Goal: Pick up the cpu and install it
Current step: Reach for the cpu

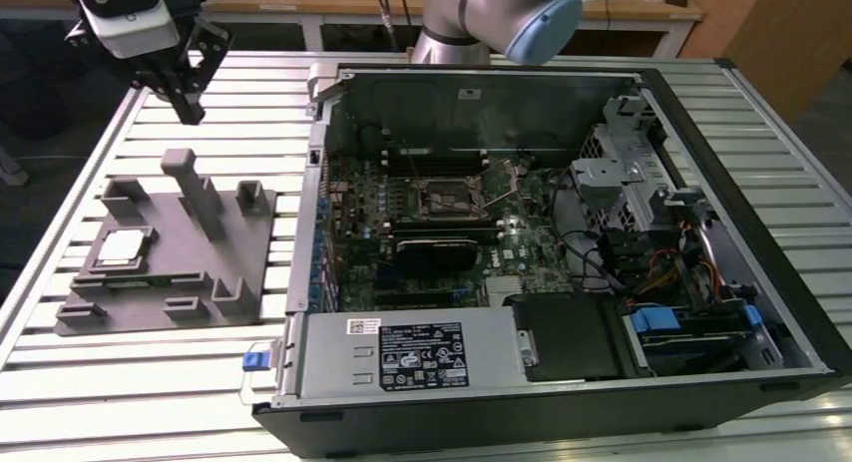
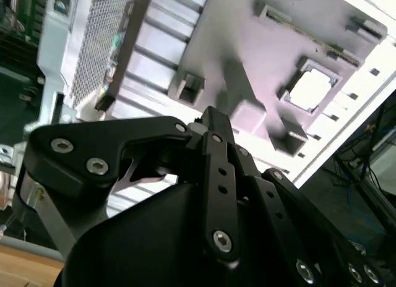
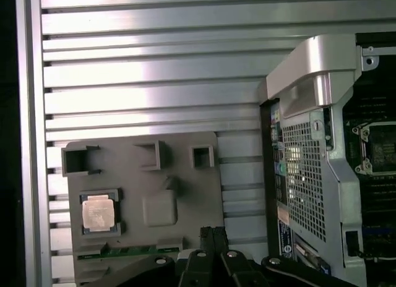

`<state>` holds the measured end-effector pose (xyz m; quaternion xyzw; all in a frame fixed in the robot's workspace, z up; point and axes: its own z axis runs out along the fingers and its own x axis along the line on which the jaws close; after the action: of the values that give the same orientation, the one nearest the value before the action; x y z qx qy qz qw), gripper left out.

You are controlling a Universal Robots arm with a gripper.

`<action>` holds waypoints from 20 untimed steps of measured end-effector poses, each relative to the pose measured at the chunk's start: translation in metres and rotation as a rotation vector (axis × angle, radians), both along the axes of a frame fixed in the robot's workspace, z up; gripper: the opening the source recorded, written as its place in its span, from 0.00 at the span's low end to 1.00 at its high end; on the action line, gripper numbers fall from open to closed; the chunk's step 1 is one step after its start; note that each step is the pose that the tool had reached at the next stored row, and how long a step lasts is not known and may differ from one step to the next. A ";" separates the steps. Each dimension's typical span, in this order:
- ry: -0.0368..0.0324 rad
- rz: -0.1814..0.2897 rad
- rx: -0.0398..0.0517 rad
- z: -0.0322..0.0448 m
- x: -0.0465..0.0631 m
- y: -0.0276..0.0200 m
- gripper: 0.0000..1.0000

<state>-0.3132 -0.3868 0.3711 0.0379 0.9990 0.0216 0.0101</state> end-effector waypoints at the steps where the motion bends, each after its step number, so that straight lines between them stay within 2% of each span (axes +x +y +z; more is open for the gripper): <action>1: 0.0008 0.000 0.0000 -0.0005 -0.002 0.0029 0.11; 3: 0.0016 0.000 0.0001 -0.0017 -0.008 0.0080 0.11; 4: 0.0017 0.000 0.0000 -0.0021 -0.011 0.0088 0.11; 8: 0.0018 0.000 0.0000 -0.0034 -0.027 0.0097 0.11; 11: 0.0019 0.000 0.0000 -0.0039 -0.034 0.0097 0.11; 16: 0.0019 0.000 0.0000 -0.0056 -0.044 0.0054 0.11; 20: 0.0020 0.000 -0.0003 -0.0068 -0.057 0.0008 0.11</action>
<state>-0.3705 -0.3860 0.3643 0.0379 0.9990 0.0214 0.0091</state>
